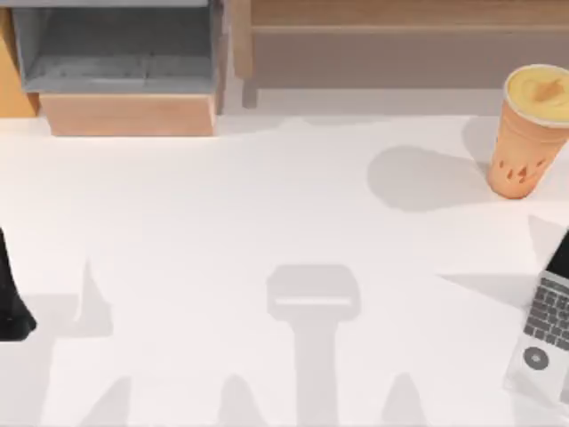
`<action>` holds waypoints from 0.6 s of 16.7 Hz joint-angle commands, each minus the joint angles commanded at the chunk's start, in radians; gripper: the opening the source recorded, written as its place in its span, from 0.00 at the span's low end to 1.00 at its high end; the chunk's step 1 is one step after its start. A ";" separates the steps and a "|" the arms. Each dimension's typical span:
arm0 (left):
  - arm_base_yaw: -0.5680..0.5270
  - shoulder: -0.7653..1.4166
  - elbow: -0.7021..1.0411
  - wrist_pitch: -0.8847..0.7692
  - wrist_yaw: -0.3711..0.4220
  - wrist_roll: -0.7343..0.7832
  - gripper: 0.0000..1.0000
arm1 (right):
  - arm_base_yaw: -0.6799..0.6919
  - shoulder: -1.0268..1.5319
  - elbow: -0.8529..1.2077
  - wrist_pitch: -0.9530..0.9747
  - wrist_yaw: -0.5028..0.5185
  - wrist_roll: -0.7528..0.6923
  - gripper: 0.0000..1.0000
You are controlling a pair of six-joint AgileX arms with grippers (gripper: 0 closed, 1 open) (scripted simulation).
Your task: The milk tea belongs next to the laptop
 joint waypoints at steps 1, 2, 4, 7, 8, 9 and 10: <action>0.000 0.000 0.000 0.000 0.000 0.000 1.00 | 0.000 0.000 0.000 0.000 0.000 0.000 1.00; 0.000 0.000 0.000 0.000 0.000 0.000 1.00 | 0.000 0.001 0.001 0.000 0.000 0.000 1.00; 0.000 0.000 0.000 0.000 0.000 0.000 1.00 | 0.006 0.033 0.030 -0.012 0.008 0.007 1.00; 0.000 0.000 0.000 0.000 0.000 0.000 1.00 | 0.031 0.159 0.138 -0.047 0.027 0.026 1.00; 0.000 0.000 0.000 0.000 0.000 0.000 1.00 | 0.040 0.220 0.188 -0.060 0.033 0.033 1.00; 0.000 0.000 0.000 0.000 0.000 0.000 1.00 | 0.049 0.292 0.243 -0.073 0.041 0.041 1.00; 0.000 0.000 0.000 0.000 0.000 0.000 1.00 | 0.059 0.373 0.298 -0.087 0.049 0.049 1.00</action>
